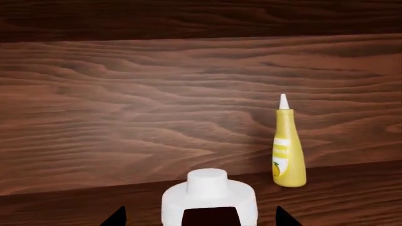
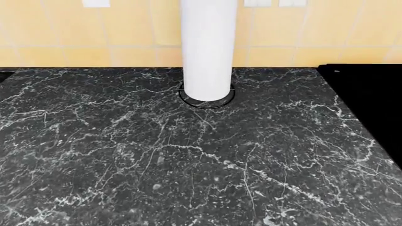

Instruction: Pick and place the shaker into the drawer. Then close the cabinet.

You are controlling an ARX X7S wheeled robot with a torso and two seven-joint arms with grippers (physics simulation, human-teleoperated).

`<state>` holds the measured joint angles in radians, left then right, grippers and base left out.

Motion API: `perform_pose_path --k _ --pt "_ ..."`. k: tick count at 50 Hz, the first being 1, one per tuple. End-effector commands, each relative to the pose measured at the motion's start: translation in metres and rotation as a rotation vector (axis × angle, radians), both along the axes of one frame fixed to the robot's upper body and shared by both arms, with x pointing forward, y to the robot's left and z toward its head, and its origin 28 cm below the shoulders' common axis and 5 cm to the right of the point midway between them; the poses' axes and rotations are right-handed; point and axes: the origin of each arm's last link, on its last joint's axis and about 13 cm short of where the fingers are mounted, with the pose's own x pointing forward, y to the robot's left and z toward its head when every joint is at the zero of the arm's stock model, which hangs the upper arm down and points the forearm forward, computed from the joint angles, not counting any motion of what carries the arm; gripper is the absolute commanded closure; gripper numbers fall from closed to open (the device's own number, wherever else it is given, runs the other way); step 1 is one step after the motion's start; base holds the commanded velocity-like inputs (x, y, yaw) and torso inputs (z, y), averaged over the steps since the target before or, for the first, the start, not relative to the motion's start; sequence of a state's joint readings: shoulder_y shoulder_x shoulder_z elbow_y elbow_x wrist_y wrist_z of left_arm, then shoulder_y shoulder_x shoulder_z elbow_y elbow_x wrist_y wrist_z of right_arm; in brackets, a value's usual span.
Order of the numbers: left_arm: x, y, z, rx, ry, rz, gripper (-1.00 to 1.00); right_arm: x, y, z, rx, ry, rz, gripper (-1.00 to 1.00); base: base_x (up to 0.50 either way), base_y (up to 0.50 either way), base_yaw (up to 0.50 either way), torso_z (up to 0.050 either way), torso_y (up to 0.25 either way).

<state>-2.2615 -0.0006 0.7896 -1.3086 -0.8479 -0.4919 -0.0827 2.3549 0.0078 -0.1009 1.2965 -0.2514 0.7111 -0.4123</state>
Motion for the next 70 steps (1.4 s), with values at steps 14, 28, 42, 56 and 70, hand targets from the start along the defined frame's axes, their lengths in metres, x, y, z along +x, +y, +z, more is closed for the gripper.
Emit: perform_pose_path --k 14,28,42,56,70 --pt "-0.027 0.001 0.041 -0.065 -0.234 -0.01 1.0 0.001 -0.005 -0.001 0.018 -0.005 -0.025 -1.0 0.0 0.0 0.0 0.0 0.0" --pt "-0.036 0.004 0.055 -0.079 -0.367 -0.01 1.0 0.0 -0.023 -0.013 0.092 0.114 -0.184 -1.0 0.0 0.0 0.0 0.0 0.001" --pt "-0.032 0.003 0.051 -0.082 -0.357 0.005 1.0 0.001 -0.02 -0.011 0.101 0.077 -0.147 -1.0 0.0 0.0 0.0 0.0 0.0" --pt "-0.032 0.002 0.05 -0.079 -0.339 0.004 1.0 0.003 -0.021 -0.012 0.074 0.084 -0.121 -1.0 0.2 0.0 0.0 0.0 0.0" --pt "-0.031 0.0 0.048 -0.071 -0.33 -0.002 1.0 0.005 -0.023 -0.015 0.083 0.102 -0.149 -1.0 0.19 0.0 0.01 0.001 0.0"
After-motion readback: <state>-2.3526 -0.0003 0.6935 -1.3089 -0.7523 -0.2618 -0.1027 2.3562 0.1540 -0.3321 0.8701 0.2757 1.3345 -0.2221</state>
